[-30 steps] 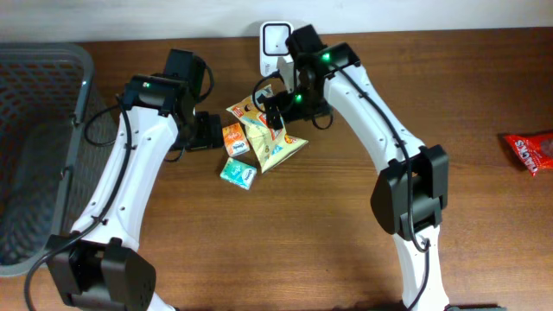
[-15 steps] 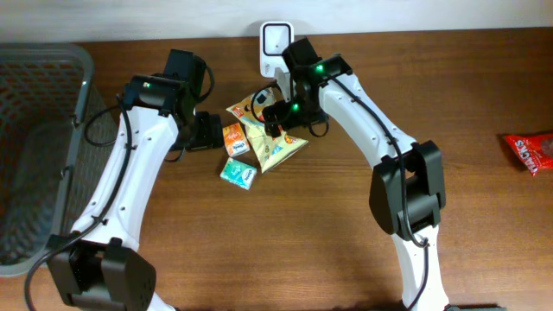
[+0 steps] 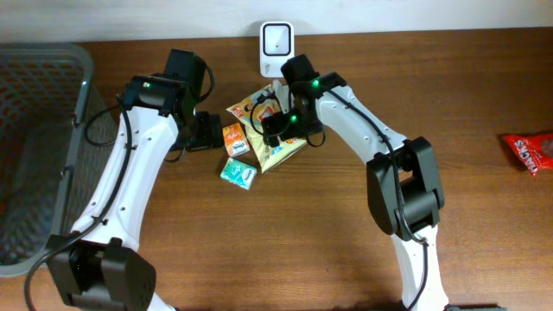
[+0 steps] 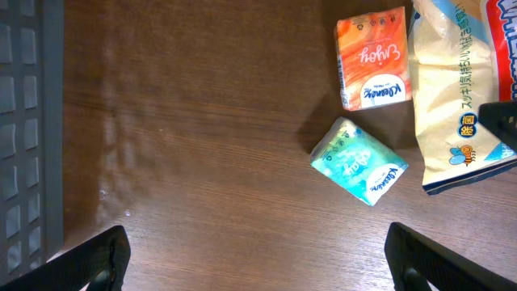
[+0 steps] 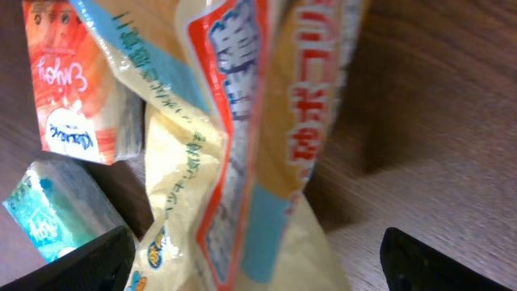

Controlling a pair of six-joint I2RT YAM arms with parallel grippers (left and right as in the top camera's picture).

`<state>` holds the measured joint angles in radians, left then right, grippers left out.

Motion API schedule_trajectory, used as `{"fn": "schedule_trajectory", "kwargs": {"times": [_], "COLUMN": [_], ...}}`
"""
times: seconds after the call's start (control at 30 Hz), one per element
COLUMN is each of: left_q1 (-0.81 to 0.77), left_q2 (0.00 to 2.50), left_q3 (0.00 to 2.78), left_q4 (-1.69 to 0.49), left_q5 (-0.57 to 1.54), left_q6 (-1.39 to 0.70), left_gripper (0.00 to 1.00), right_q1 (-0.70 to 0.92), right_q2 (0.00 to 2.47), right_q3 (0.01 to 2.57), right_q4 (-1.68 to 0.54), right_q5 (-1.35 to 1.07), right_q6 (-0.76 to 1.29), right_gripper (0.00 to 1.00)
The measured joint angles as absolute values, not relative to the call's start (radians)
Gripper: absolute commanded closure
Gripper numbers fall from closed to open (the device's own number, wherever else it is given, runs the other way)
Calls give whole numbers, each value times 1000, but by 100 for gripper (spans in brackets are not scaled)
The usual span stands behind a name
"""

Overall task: Scan the item barcode
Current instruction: 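Move the right gripper back and grasp the yellow snack bag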

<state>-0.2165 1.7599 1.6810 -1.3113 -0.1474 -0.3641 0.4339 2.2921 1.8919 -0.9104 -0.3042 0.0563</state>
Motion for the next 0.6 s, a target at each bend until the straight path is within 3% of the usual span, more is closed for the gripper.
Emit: {"fn": "schedule_trajectory", "kwargs": {"times": [0.4,0.43,0.5,0.6], "left_q1": [-216,-216,-216,-216], "left_q2": [1760,1760,1760,1760], "left_q3": [1681,1681,1681,1681], "left_q4": [-1311,-1312,-1312,-1312], "left_q5": [-147,-147,-147,-147], "left_q6": [-364,-364,-364,-364], "left_gripper": [1,1,1,1], "right_q1": [492,492,492,492], "right_q2": [2292,2292,2292,2292], "right_q3": [1892,1892,1892,1892], "right_q4": [-903,-903,-895,-882], "right_q5": [-250,-247,-224,-182], "right_q6": [56,56,56,60], "right_gripper": [4,9,48,67]}}
